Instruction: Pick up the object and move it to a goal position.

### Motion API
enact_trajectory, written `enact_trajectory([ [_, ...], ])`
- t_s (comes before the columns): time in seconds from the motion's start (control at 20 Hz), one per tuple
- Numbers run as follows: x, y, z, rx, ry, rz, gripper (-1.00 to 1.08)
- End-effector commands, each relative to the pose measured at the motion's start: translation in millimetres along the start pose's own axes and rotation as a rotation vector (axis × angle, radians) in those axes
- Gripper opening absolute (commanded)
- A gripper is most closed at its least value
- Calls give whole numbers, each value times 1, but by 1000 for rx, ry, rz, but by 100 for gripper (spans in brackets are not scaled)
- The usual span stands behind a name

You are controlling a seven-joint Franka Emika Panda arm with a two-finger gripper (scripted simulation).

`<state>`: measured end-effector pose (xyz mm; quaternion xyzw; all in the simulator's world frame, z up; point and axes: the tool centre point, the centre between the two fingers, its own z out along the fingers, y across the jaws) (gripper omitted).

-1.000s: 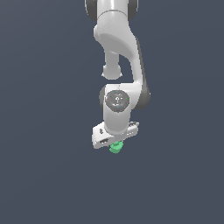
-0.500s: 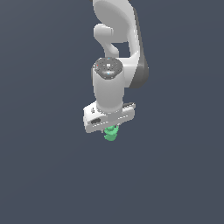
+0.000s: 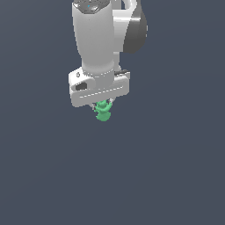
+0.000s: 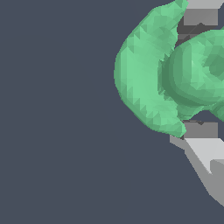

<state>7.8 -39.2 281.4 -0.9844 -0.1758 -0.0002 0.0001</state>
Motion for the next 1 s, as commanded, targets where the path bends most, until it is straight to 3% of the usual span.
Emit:
enact_trajectory([
  [0.0, -12, 3, -27, 0, 0, 0, -100],
  [0.5, -46, 16, -107, 1, 0, 0, -100],
  [0.95, -55, 20, -130, 0, 0, 0, -100],
])
